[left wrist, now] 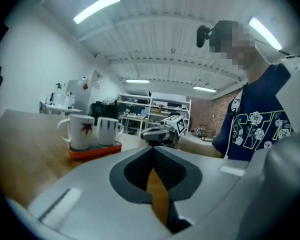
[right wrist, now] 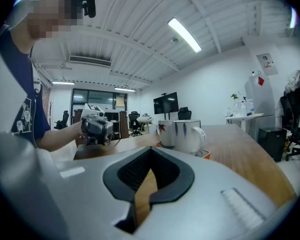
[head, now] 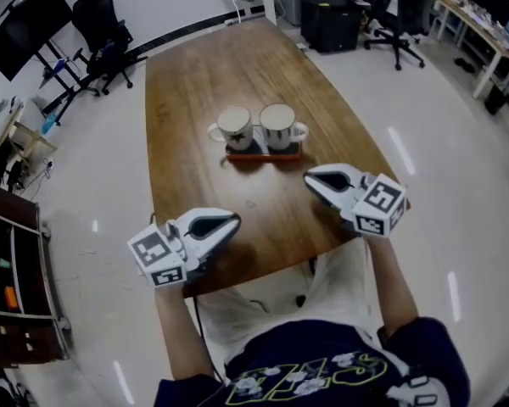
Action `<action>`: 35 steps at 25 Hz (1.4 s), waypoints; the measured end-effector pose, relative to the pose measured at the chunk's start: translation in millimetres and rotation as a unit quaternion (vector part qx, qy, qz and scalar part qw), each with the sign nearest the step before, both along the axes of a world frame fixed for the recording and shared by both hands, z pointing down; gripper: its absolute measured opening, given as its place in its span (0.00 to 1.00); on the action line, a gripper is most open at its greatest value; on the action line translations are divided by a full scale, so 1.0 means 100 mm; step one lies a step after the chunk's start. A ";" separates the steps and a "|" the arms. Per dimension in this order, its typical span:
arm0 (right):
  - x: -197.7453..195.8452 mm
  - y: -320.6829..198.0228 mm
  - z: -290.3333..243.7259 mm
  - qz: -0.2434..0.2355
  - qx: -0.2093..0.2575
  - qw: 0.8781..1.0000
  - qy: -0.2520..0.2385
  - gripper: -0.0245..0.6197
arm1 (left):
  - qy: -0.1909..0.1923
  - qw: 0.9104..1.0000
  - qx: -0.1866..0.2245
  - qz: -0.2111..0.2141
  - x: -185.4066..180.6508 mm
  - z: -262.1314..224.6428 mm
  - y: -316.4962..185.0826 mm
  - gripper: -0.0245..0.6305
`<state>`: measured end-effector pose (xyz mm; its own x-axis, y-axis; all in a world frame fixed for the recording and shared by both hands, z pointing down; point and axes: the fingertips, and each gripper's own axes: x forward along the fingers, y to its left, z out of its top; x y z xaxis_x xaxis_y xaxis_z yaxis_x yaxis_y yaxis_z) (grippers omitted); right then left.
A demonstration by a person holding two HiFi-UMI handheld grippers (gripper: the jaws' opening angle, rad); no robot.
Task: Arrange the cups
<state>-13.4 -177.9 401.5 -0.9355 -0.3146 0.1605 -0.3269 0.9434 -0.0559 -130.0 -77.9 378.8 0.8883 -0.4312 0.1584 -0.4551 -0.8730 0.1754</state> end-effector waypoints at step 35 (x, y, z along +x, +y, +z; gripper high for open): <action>-0.01 -0.01 -0.04 0.001 0.000 1.000 0.002 0.06 | -0.037 0.987 0.041 -0.149 -0.24 0.20 -0.41 0.04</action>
